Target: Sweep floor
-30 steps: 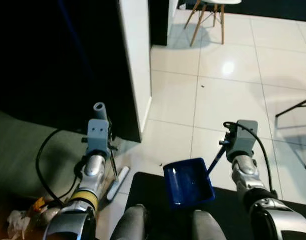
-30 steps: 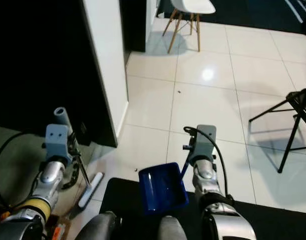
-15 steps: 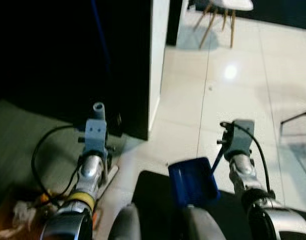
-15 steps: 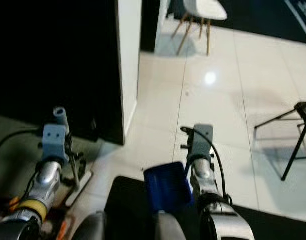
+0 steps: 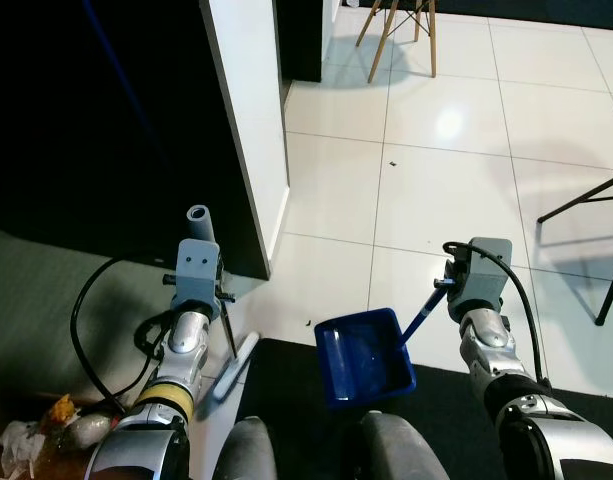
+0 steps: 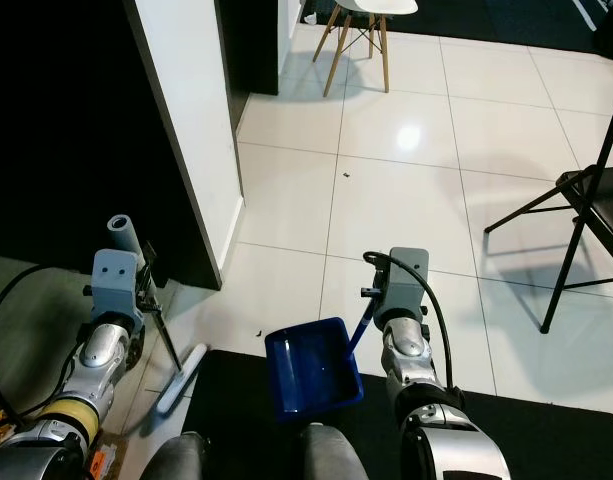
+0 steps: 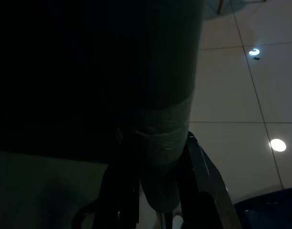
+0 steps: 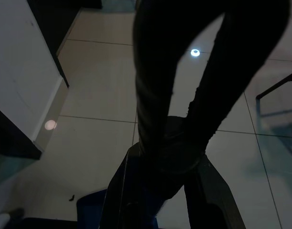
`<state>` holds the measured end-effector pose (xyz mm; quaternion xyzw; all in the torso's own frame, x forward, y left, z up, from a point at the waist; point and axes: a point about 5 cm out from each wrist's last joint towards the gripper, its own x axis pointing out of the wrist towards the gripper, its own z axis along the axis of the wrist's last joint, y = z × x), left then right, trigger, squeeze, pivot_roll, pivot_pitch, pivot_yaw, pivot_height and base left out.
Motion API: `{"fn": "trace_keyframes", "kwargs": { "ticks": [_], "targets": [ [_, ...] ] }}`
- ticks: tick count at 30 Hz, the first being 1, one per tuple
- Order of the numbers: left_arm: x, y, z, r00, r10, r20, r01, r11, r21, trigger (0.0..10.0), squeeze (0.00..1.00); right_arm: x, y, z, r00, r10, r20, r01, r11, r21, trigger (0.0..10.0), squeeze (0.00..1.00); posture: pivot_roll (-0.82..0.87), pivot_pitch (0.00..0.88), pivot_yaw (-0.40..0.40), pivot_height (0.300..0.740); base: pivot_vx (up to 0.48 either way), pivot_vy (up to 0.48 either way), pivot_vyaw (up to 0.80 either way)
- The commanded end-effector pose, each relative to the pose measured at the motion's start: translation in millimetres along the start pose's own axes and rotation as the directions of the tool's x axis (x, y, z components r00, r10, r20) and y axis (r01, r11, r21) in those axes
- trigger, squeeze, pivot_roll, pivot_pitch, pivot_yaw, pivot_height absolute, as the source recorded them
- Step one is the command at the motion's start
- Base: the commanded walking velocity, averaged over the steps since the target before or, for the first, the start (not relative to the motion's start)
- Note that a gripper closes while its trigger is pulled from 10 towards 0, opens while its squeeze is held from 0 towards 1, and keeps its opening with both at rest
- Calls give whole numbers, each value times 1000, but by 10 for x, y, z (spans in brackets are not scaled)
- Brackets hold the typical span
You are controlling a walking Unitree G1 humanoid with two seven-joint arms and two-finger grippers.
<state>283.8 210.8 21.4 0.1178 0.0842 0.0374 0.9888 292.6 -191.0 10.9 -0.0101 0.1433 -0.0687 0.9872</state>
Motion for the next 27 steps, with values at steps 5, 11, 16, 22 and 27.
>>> {"fn": "trace_keyframes", "kwargs": {
  "ticks": [5,11,16,22,27],
  "targets": [
    [49,150,100,996,79,50,-81,996,29,10000,0,-25,-53,-55,1000,-21,-20,22,999,25,10000,0,18,59,-23,740,0,0,0],
    [120,279,250,984,142,110,-145,989,11,10000,0,42,-84,139,996,-44,72,37,994,99,10000,0,15,62,-16,740,0,0,0],
    [203,349,416,974,161,161,-164,986,6,10000,0,136,-97,455,976,-75,203,39,983,177,10000,0,11,67,-3,740,0,0,0],
    [288,398,619,961,156,229,-161,987,4,10000,0,214,-67,691,959,-79,271,22,977,210,10000,0,12,83,8,740,0,0,0],
    [366,477,766,954,157,255,-170,985,30,10000,0,250,-44,721,965,-71,253,20,980,200,10000,0,24,124,7,740,0,0,0]
  ]
}}
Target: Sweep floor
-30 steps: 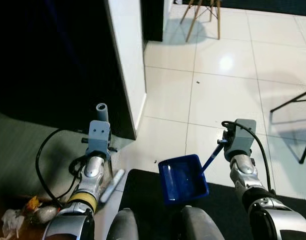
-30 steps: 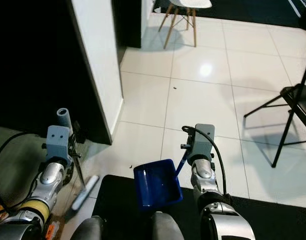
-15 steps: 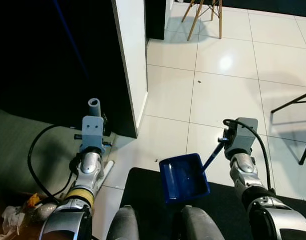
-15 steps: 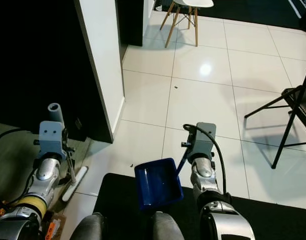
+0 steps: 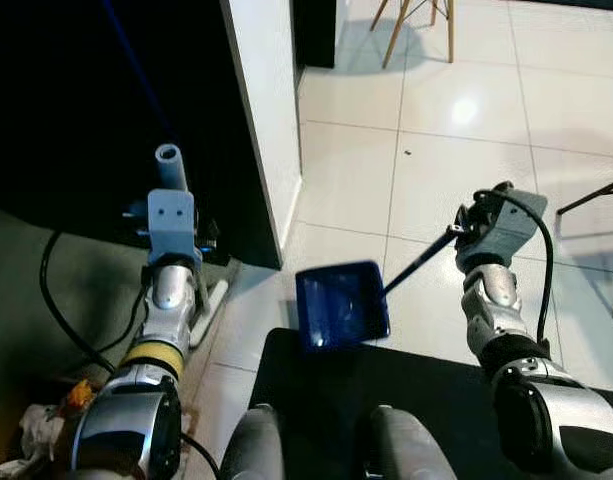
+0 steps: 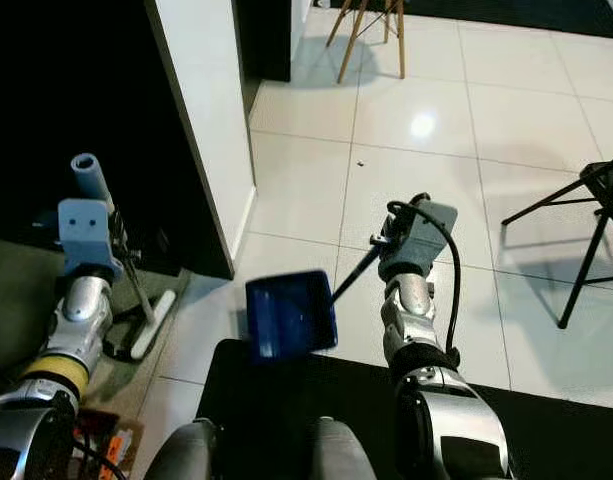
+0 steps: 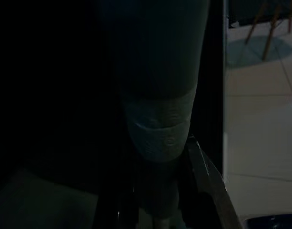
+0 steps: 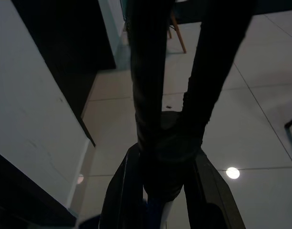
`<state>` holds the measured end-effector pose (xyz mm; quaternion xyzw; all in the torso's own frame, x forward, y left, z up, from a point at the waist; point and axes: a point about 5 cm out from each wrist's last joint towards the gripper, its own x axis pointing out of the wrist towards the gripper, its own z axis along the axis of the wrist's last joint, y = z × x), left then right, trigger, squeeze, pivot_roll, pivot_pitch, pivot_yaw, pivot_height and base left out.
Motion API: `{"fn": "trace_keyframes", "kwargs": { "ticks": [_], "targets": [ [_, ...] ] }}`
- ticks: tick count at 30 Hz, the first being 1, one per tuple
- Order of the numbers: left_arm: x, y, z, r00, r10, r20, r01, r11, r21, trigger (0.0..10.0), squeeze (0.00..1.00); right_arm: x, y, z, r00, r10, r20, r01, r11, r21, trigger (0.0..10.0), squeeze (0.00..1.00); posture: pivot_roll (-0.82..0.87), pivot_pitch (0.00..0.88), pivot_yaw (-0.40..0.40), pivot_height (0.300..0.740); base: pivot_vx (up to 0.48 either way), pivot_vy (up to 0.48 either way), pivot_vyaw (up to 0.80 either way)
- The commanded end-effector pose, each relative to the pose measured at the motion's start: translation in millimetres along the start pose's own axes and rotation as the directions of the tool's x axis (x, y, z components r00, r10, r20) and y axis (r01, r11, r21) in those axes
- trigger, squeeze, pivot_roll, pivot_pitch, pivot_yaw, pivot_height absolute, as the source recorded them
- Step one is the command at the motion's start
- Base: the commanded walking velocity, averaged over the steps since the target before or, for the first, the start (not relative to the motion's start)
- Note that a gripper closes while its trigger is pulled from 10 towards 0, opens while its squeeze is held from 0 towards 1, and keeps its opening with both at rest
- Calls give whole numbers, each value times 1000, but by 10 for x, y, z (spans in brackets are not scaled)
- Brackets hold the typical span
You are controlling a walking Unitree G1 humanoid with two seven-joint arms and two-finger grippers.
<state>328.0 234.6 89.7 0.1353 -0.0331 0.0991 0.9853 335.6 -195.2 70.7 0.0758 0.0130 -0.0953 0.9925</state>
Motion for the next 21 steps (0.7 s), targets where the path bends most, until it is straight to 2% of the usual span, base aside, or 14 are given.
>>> {"fn": "trace_keyframes", "kwargs": {
  "ticks": [1,3,5,6,8,10,14,17,21],
  "targets": [
    [78,124,105,999,8,44,-10,999,46,10000,0,18,-30,26,1000,-19,7,19,1000,2,10000,0,24,124,7,740,0,0,0],
    [146,197,189,998,7,64,-11,998,65,10000,0,34,-54,16,999,-45,-19,45,999,12,10000,0,31,174,-2,740,0,0,0],
    [162,218,213,997,8,72,-13,998,66,10000,0,39,-61,18,998,-51,-23,51,999,16,10000,0,31,183,-3,740,0,0,0],
    [202,290,267,996,35,83,-40,997,62,10000,0,57,-71,41,998,-60,-22,60,998,18,10000,0,35,213,-6,740,0,0,0],
    [210,305,278,996,42,84,-47,997,61,10000,0,67,-70,53,998,-64,-22,64,998,24,10000,0,35,213,-6,740,0,0,0],
    [299,414,424,990,60,125,-70,994,80,10000,0,131,-18,153,998,-55,4,54,997,53,10000,0,33,276,-12,740,0,0,0],
    [331,449,486,987,66,144,-79,993,89,10000,0,162,6,210,999,-49,21,48,997,65,10000,0,30,304,-16,740,0,0,0],
    [388,509,595,980,88,180,-110,987,114,10000,0,240,64,347,998,-47,52,41,993,115,10000,0,25,339,-22,740,0,0,0],
    [433,543,669,972,121,201,-150,979,136,10000,0,288,127,442,996,-39,76,29,991,134,10000,0,9,370,-28,740,0,0,0]
  ]
}}
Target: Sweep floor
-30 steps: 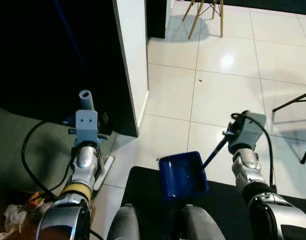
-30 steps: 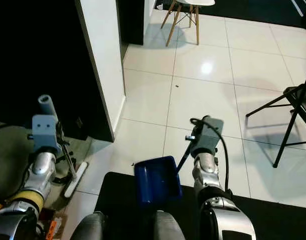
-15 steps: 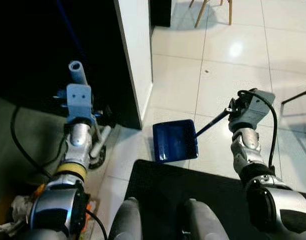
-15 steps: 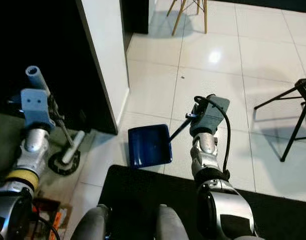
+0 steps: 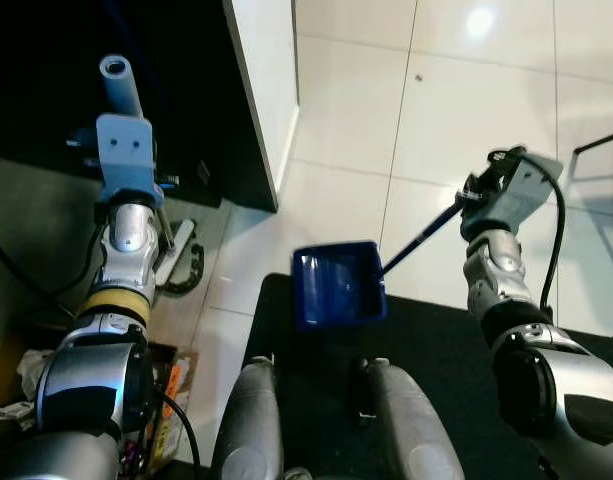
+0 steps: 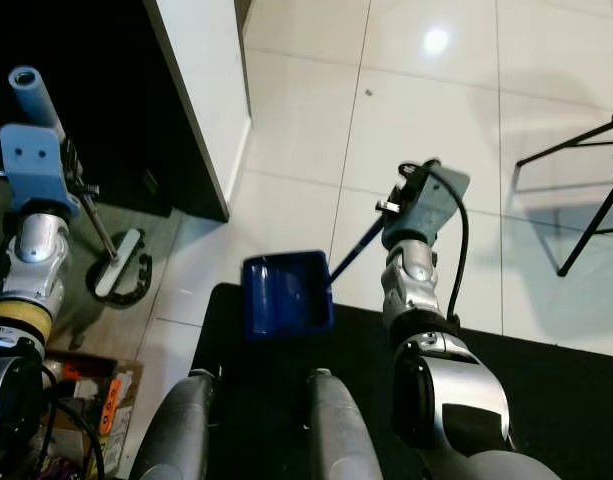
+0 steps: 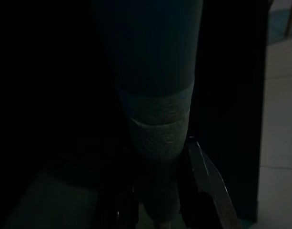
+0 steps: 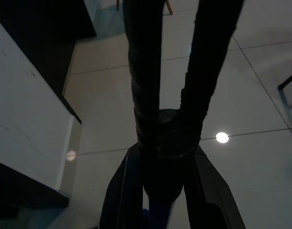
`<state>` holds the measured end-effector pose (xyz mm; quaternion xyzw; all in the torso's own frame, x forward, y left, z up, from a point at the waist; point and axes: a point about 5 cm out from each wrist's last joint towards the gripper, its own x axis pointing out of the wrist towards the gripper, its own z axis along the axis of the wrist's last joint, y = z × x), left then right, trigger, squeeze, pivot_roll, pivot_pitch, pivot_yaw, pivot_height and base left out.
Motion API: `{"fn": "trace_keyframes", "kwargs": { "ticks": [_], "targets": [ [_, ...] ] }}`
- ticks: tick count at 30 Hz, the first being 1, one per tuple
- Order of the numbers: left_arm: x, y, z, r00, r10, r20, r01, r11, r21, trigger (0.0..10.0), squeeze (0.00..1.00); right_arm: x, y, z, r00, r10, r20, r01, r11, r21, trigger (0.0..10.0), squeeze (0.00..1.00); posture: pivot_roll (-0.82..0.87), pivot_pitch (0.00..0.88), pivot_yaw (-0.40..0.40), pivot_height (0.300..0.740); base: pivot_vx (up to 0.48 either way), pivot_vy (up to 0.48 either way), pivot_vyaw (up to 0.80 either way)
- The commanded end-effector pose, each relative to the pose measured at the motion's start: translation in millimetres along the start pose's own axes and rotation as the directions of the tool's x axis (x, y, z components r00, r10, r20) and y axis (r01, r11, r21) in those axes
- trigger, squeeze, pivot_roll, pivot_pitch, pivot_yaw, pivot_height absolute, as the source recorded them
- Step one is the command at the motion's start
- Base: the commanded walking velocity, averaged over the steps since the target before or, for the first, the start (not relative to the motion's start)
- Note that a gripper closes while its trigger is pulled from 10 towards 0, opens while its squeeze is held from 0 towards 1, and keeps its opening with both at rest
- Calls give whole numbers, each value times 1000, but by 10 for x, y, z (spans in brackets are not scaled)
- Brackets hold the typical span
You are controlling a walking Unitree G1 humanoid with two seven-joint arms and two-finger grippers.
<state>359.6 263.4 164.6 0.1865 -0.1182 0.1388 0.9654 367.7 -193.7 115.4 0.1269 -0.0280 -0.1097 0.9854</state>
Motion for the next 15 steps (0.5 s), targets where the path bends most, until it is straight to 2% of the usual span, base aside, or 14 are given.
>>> {"fn": "trace_keyframes", "kwargs": {
  "ticks": [1,4,7,8,9,10,14,15],
  "targets": [
    [30,148,34,999,36,32,-38,997,72,10000,0,-2,-6,6,1000,-12,7,12,1000,22,10000,0,6,374,-28,740,0,0,0],
    [62,193,73,996,73,52,-78,990,115,10000,0,-3,20,5,1000,-11,11,10,1000,21,10000,0,-8,388,-31,740,0,0,0],
    [122,281,163,987,121,104,-139,972,191,10000,0,-29,74,-27,1000,1,13,-1,1000,22,10000,0,-35,405,-30,740,0,0,0],
    [122,281,163,987,121,104,-139,972,191,10000,0,-29,74,-27,1000,1,13,-1,1000,22,10000,0,-35,405,-30,740,0,0,0],
    [159,318,195,983,141,117,-167,952,255,10000,0,-61,111,-68,1000,13,12,-13,999,29,10000,0,-57,418,-31,740,0,0,0],
    [165,322,197,982,144,119,-172,946,277,10000,0,-77,125,-86,1000,19,12,-19,999,32,10000,0,-58,418,-31,740,0,0,0],
    [158,277,175,985,125,119,-158,931,329,10000,0,-110,150,-118,999,35,16,-36,999,35,10000,0,-68,425,-31,740,0,0,0],
    [128,186,114,992,89,91,-115,929,352,10000,0,-142,170,-144,999,48,20,-49,998,33,10000,0,-80,429,-31,740,0,0,0]
  ]
}}
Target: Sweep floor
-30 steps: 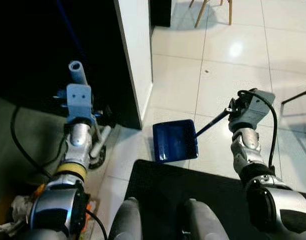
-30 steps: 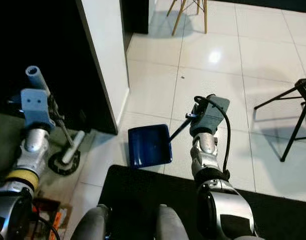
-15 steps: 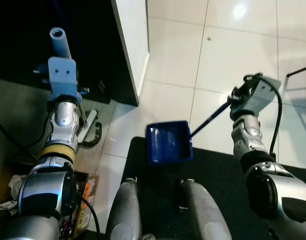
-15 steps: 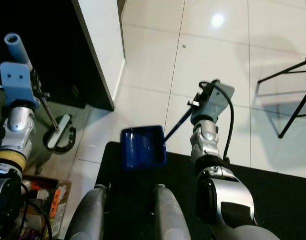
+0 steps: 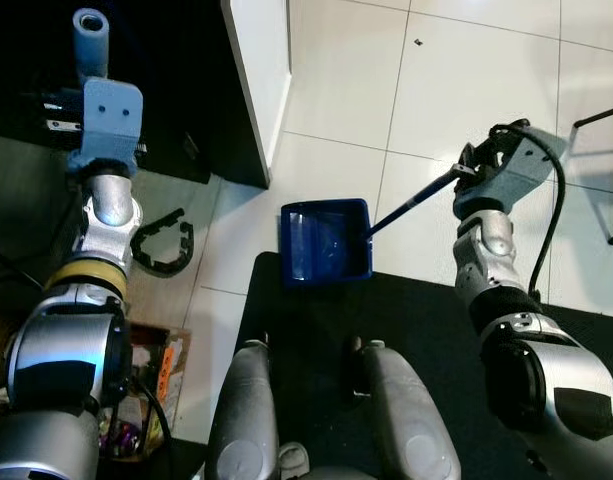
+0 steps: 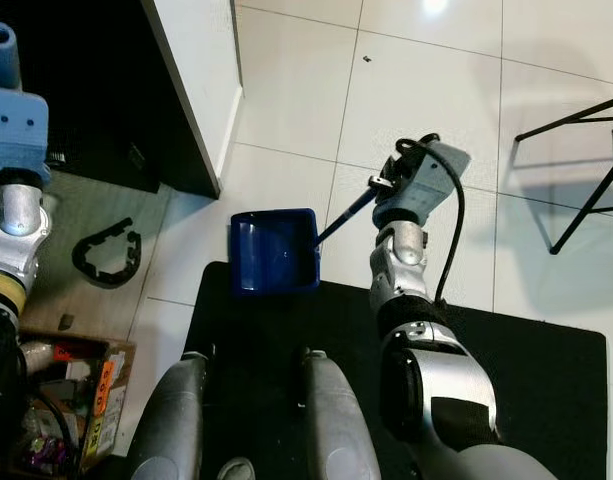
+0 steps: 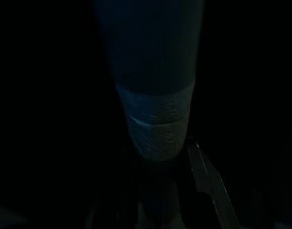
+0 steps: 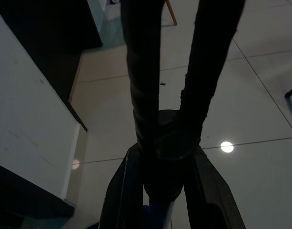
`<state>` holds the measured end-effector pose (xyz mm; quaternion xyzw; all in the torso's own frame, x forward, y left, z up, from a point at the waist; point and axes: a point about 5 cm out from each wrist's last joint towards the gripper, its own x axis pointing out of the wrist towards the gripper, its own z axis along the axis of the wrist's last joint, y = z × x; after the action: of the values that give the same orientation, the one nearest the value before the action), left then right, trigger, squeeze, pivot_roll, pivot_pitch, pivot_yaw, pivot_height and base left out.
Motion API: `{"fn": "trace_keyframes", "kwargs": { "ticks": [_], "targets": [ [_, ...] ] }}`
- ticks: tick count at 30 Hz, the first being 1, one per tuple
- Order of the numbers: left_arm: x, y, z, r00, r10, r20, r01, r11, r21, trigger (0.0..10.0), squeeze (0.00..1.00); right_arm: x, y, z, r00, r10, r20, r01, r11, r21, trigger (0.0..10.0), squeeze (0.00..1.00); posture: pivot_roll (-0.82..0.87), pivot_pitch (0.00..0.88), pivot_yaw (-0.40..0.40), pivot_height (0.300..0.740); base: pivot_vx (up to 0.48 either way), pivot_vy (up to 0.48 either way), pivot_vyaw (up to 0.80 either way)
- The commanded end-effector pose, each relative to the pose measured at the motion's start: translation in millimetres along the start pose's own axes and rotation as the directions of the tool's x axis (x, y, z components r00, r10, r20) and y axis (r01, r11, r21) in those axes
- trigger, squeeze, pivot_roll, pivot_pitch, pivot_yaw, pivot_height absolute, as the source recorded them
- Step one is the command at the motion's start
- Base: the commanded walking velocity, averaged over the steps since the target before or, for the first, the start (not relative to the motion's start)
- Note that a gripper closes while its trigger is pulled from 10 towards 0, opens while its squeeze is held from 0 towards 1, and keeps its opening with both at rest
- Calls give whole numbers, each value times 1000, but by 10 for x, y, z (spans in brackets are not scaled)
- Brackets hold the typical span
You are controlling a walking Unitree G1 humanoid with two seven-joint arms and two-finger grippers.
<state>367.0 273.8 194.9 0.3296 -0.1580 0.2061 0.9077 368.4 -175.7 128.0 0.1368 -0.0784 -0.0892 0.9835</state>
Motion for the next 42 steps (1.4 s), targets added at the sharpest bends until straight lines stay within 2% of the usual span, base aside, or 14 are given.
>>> {"fn": "trace_keyframes", "kwargs": {
  "ticks": [1,4,8,10,16,21,25,26,27,29,32,34,37,42],
  "targets": [
    [-112,-103,-131,997,-65,-48,68,996,59,10000,0,-157,-24,-226,997,2,-71,-2,1000,2,10000,0,-82,429,-30,740,0,0,0],
    [-327,-428,-215,979,-170,-116,175,984,36,10000,0,-212,-5,-264,998,15,-67,-15,1000,-2,10000,0,-92,435,-33,740,0,0,0],
    [-450,-603,-231,966,-220,-138,225,974,17,10000,0,-235,4,-279,998,19,-67,-19,1000,-3,10000,0,-99,443,-33,740,0,0,0],
    [-666,-891,-229,943,-278,-181,279,960,-24,10000,0,-278,45,-306,997,31,-65,-31,1000,-3,10000,0,-114,449,-31,740,0,0,0],
    [-813,-1078,-230,905,-371,-208,373,927,-28,10000,0,-284,73,-282,998,45,-51,-45,999,-1,10000,0,-113,450,-26,740,0,0,0],
    [-814,-1130,-218,884,-377,-275,337,923,-184,10000,0,-273,67,-252,998,42,-41,-42,999,9,10000,0,-99,446,-22,740,0,0,0],
    [-927,-1396,-65,826,-486,-286,331,828,-453,10000,0,-244,65,-213,999,24,-32,-23,999,25,10000,0,-73,436,-14,740,0,0,0],
    [-927,-1396,-65,826,-486,-286,331,828,-453,10000,0,-244,65,-213,999,24,-32,-23,999,25,10000,0,-73,436,-14,740,0,0,0],
    [-991,-1561,90,808,-534,-250,332,763,-555,10000,0,-222,35,-194,1000,3,-30,-3,1000,25,10000,0,-64,435,-14,740,0,0,0],
    [-1017,-1626,160,801,-552,-232,335,734,-590,10000,0,-212,18,-187,1000,-8,-31,9,1000,24,10000,0,-63,434,-13,740,0,0,0],
    [-1108,-1868,498,783,-606,-137,351,613,-708,10000,0,-177,-91,-160,998,-58,-34,59,998,20,10000,0,-54,430,-10,740,0,0,0],
    [-1156,-1987,755,790,-607,-81,334,537,-774,10000,0,-149,-161,-123,996,-79,-29,80,997,20,10000,0,-48,425,-9,740,0,0,0],
    [-1168,-2040,935,805,-591,-56,304,491,-817,10000,0,-127,-205,-93,996,-87,-24,88,996,15,10000,0,-40,420,-7,740,0,0,0],
    [-1055,-2068,1413,839,-543,-19,210,356,-911,10000,0,-75,-321,-21,993,-116,-14,116,993,5,10000,0,-20,402,-6,740,0,0,0]
  ]
}}
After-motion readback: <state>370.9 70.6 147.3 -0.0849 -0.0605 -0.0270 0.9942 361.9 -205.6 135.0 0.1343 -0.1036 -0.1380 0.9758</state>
